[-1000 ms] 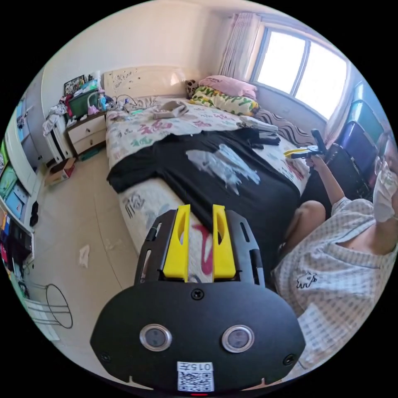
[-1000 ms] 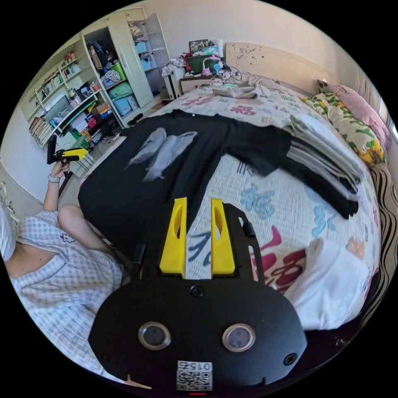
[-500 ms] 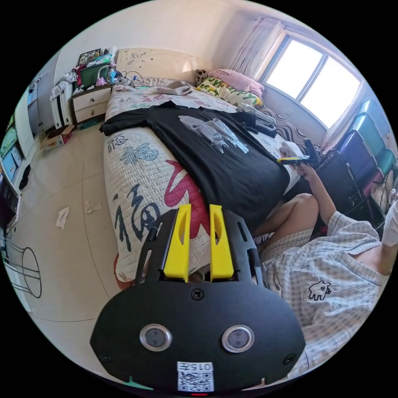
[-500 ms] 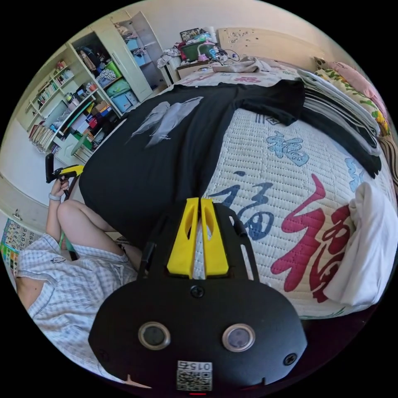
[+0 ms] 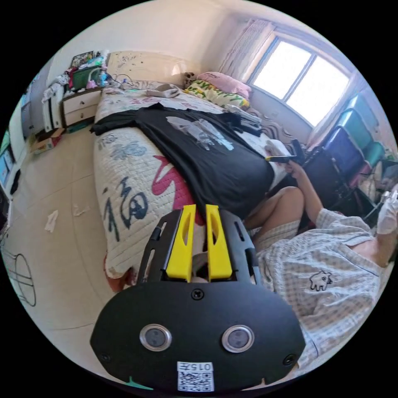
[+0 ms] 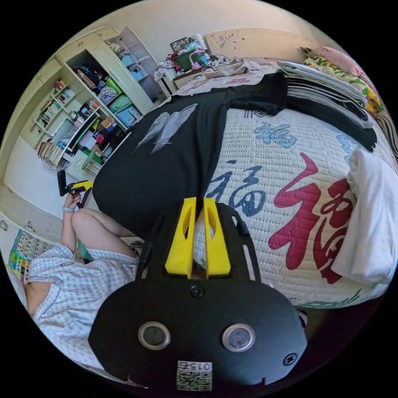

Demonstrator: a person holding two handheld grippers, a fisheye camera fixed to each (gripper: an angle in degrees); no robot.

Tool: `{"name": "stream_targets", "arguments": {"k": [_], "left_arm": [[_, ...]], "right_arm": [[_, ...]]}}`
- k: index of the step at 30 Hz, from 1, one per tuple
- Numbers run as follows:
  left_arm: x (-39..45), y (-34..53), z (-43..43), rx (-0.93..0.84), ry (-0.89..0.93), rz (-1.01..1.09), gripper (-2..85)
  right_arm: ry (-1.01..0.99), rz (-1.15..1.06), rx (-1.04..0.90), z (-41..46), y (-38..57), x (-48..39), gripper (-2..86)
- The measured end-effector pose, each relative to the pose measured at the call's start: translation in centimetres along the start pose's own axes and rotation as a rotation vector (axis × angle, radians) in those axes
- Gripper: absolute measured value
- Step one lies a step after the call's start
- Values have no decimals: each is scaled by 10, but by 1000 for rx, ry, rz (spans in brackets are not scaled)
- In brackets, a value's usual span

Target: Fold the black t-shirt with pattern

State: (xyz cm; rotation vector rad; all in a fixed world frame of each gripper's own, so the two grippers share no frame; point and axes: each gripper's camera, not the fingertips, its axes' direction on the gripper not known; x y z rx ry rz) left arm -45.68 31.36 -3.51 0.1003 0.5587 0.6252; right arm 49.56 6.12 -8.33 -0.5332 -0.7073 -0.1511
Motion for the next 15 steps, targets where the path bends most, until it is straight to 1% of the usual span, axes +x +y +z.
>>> {"name": "stream_targets", "arguments": {"k": [1, 2, 7, 9, 12, 15], "left_arm": [[-1, -2, 6, -25, 41, 9, 70], [-2, -4, 13, -54, 22, 4, 77], [4, -10, 26, -76, 1, 54, 75], [3, -11, 30, -80, 7, 55, 67], [-3, -10, 35, -81, -28, 17, 28], [-6, -8, 37, -90, -27, 6, 9]], "right_arm": [[-21, -8, -9, -3, 7, 1, 66], [-21, -16, -10, -4, 15, 1, 75], [-20, -36, -22, -9, 29, 4, 75], [-20, -34, -31, -9, 30, 6, 67], [13, -39, -48, -7, 27, 7, 44], [34, -49, -49, -11, 27, 7, 8]]}}
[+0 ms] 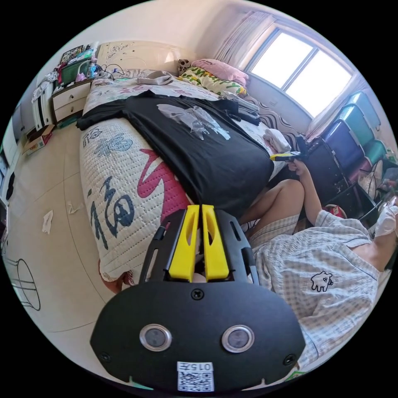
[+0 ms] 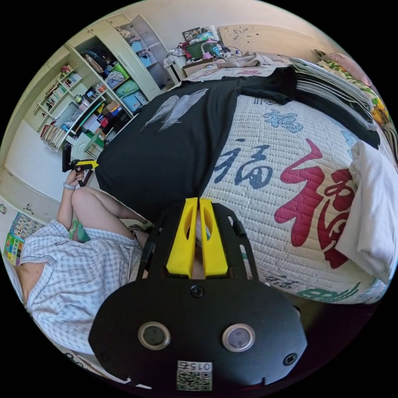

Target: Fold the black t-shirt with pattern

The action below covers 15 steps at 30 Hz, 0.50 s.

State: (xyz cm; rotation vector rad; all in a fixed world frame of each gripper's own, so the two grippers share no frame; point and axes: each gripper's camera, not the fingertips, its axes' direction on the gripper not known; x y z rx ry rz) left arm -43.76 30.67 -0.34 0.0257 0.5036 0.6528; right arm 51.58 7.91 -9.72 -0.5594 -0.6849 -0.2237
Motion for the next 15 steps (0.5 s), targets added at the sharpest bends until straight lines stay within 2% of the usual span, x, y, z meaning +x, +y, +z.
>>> {"name": "stream_targets", "arguments": {"k": [4, 9, 12, 15], "left_arm": [[-7, 11, -2, 8, -31, -29, 6], [-19, 13, 10, -28, 33, -42, 18], [-35, 22, 2, -38, 71, -71, 42], [-39, 24, -24, 24, -34, -109, 55]], "right_arm": [[12, 22, -12, -8, 5, 7, 1], [-44, 9, -12, -15, 6, 17, 20], [-57, 112, 98, -36, 16, 42, 54], [-15, 184, 238, -65, 13, 62, 58]]}}
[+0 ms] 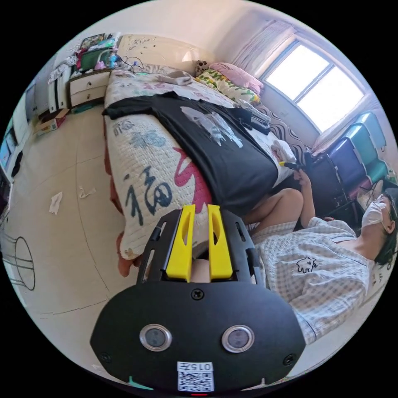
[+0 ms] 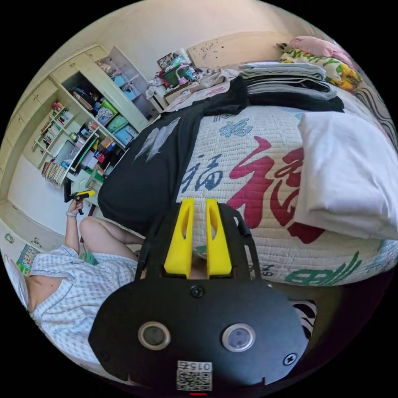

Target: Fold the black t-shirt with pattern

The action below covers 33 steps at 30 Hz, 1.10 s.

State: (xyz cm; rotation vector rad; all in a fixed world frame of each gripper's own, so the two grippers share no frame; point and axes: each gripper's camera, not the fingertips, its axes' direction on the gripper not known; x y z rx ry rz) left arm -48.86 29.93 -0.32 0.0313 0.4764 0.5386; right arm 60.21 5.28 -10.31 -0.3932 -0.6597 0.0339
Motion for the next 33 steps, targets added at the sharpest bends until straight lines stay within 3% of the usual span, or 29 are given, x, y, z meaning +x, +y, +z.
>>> {"name": "stream_targets", "arguments": {"k": [4, 9, 12, 16, 20, 27, 33], "left_arm": [[39, -63, -22, 164, -105, 70, 67], [128, -197, 26, 262, -138, 245, 85], [186, -290, 96, 218, -83, 364, 87], [250, -407, 222, 76, -27, 412, 88], [292, -483, 337, -10, 47, 422, 90], [307, -528, 452, -35, 44, 317, 108], [298, -528, 470, 26, 0, 287, 25]], "right_arm": [[-11, 16, 193, -30, -74, 6, 67], [25, 83, 158, -12, -163, 22, 70], [-80, 103, 144, 22, -189, 38, 73], [142, 111, 88, 67, -201, 53, 82], [24, 106, -12, 94, -222, 74, 82], [-2, 59, -39, 99, -239, 71, 75], [78, 21, -12, 97, -243, 56, 20]]}}
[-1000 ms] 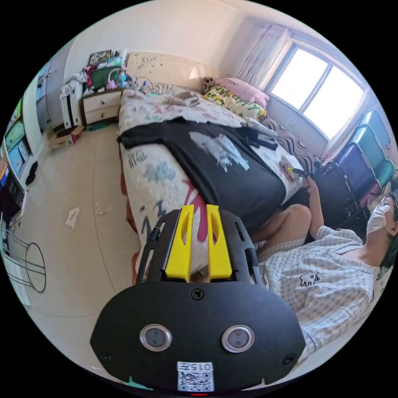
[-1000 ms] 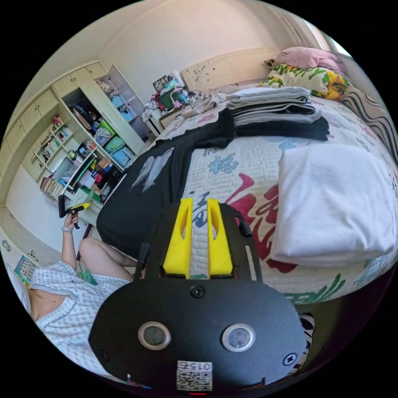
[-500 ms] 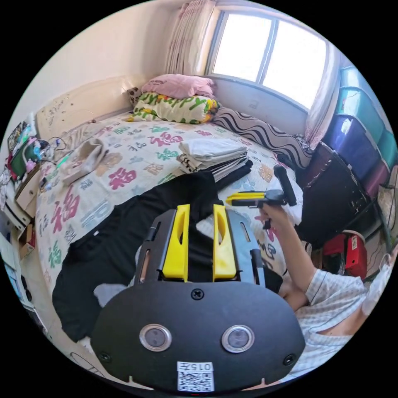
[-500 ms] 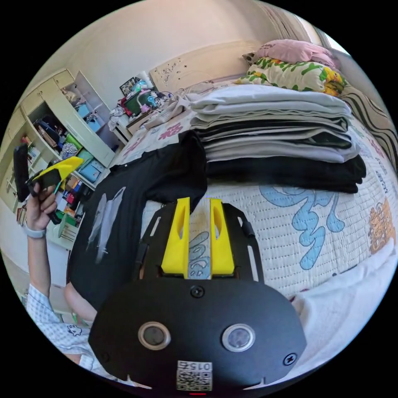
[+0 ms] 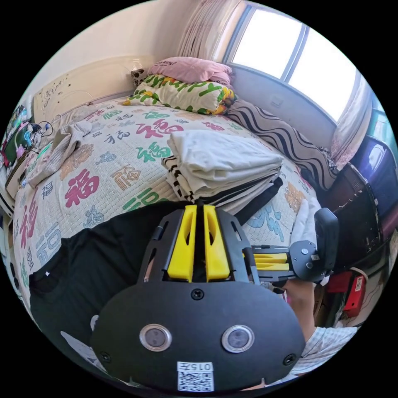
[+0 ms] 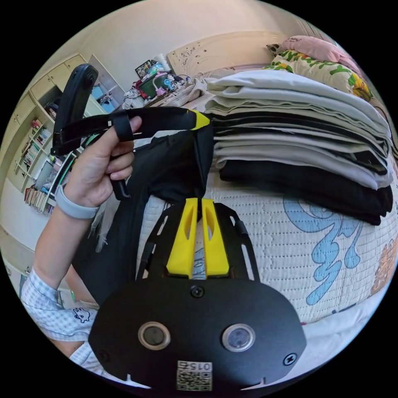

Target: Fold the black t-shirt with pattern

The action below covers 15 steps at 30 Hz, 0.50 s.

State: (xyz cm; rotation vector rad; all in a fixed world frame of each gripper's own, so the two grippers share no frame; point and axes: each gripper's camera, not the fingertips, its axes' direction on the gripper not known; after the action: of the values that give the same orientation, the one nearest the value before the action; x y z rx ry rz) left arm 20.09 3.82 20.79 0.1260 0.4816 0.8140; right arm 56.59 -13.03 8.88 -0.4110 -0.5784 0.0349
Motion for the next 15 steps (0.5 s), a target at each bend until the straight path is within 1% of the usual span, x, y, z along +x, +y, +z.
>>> {"name": "stream_targets", "arguments": {"k": [3, 5, 9, 11, 12, 15], "left_arm": [[-8, 7, -17, 37, -22, 24, 12], [-23, 18, -48, 94, -3, 37, 8], [-60, 50, -100, 149, 54, 37, 6], [-88, 85, -129, 165, 72, 25, 6], [-96, 95, -134, 166, 74, 18, 7], [-136, 146, -143, 139, 75, -40, 9]], "right_arm": [[6, -65, 58, -14, 0, -12, 9], [-47, -131, 100, -28, -2, -27, 6], [-119, -283, 112, -41, -7, -68, 4], [-144, -419, 50, -35, -12, -106, 4], [-147, -450, 27, -30, -14, -115, 5], [-155, -578, -126, 7, -19, -158, 9]]}}
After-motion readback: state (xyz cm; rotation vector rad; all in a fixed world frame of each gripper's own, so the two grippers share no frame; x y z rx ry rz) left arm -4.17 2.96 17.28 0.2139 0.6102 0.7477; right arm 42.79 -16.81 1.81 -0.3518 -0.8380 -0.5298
